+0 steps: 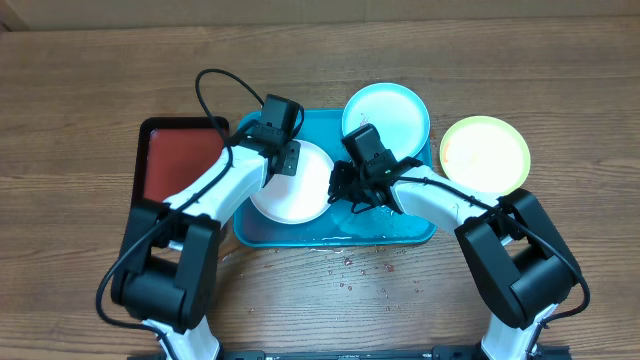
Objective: Clean dirty plates on tray and stack at the side
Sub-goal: 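Scrub the white plate with the sponge while the right gripper holds it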
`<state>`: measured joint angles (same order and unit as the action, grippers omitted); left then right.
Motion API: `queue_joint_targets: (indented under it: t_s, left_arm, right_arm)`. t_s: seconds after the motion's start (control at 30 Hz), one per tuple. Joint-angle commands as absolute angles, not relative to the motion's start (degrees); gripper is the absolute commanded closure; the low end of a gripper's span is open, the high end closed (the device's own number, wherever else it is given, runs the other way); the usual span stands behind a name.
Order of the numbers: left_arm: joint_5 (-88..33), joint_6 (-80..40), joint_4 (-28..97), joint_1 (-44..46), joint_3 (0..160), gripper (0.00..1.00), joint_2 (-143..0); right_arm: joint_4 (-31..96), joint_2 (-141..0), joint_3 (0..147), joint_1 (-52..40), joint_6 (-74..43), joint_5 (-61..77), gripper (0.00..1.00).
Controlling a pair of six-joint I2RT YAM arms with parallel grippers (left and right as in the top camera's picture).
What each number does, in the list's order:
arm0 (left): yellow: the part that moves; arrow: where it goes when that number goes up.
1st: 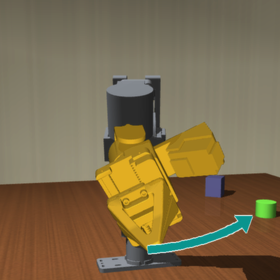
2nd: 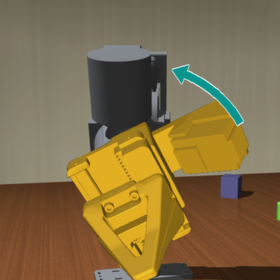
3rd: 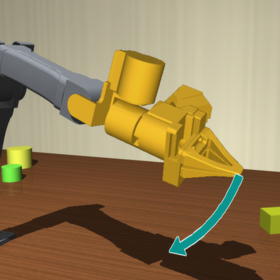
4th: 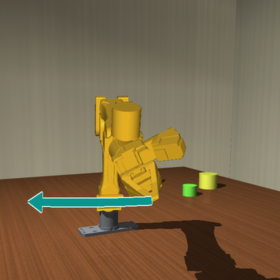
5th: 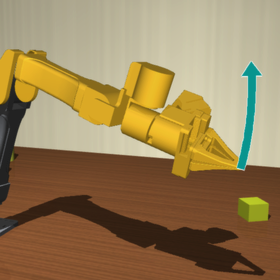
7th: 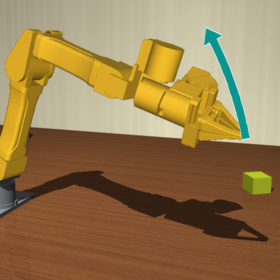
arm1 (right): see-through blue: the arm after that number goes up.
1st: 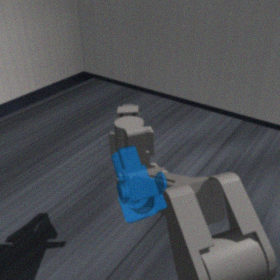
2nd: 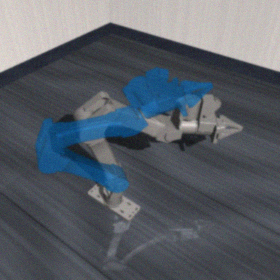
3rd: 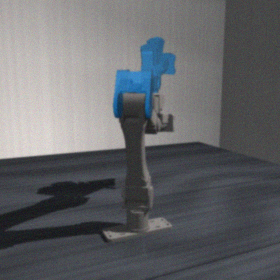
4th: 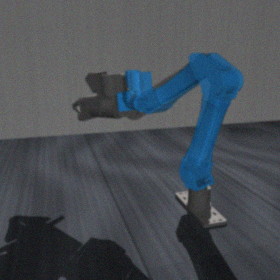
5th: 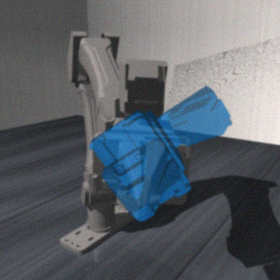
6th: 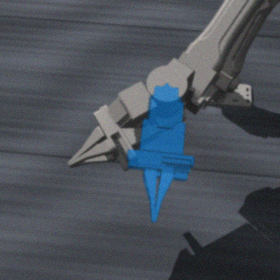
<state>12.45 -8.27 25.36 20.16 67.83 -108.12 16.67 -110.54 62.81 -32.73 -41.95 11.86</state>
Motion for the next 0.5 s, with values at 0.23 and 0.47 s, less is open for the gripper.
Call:
queue_joint_targets:
  t_s: [0.23, 0.47]
  left_arm:
    - [-5.5, -4.6, 39.0, 19.9, 71.3, 0.96, -109.3]
    - [-16.4, 8.7, 43.3, 19.9, 77.1, 0.96, -109.2]
  right_arm:
    - [15.6, -111.1, 63.8, -33.0, -42.0, 12.5, 0.96]
    - [15.5, -111.1, 63.8, -33.0, -42.0, 12.5, 0.96]
